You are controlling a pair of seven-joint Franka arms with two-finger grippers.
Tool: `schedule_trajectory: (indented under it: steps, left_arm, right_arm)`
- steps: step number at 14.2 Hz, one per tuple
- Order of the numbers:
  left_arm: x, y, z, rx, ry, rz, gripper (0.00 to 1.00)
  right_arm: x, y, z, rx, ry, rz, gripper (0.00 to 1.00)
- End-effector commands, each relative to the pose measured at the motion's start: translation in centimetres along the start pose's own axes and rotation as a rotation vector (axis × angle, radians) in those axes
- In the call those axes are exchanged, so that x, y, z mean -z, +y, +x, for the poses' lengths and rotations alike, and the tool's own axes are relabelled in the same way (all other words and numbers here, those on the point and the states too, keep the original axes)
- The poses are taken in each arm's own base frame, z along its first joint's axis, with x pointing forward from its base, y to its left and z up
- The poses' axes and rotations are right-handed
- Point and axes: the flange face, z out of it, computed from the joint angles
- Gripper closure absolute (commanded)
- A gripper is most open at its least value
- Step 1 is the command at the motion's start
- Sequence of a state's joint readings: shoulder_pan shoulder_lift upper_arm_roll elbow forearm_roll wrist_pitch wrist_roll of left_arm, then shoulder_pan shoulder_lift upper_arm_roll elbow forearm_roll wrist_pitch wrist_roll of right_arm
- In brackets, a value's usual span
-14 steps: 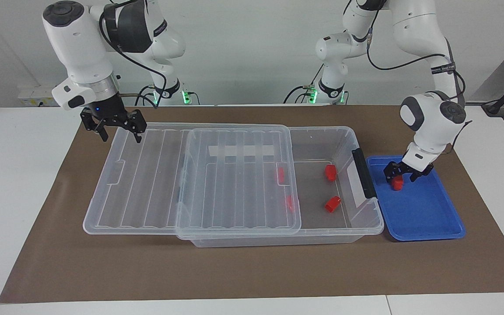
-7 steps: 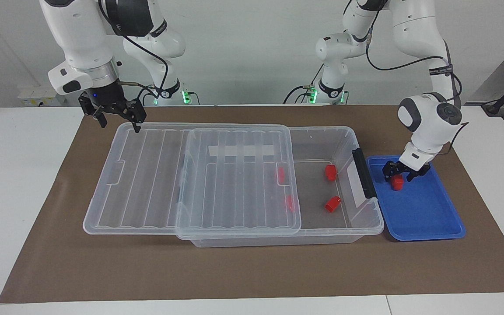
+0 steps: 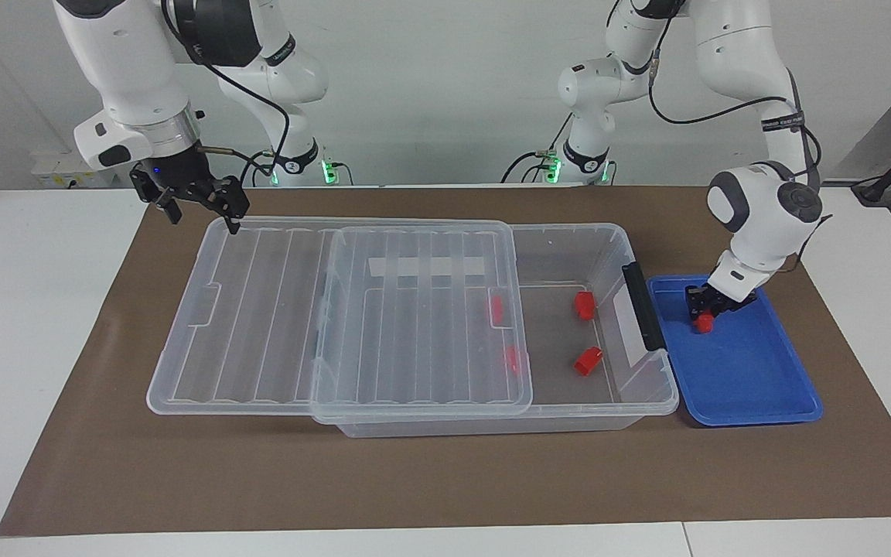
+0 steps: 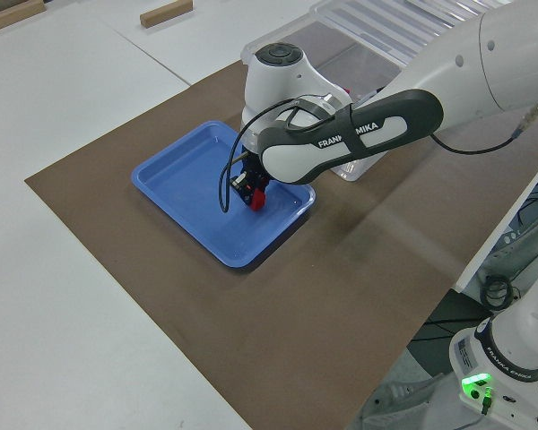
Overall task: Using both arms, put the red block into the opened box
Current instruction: 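Carry the red block into the open box and release it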
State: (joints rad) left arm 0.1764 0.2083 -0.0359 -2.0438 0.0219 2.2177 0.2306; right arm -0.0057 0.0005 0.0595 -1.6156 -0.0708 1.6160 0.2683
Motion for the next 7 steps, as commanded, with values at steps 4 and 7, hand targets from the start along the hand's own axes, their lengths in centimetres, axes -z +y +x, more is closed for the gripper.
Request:
schedule_trajectory:
  steps: [4, 7]
  left_arm:
    - [16.4, 1.8, 2.6, 0.318, -0.094, -0.173, 1.0]
    - [20.4, 9.2, 3.5, 0.539, -0.126, -0.205, 1.0]
  right_arm:
    - [-0.1, 0.6, 0.2, 0.01, -0.017, 0.012, 0.0]
    - [-0.3, 1.6, 0.4, -0.02, -0.036, 0.071, 0.0]
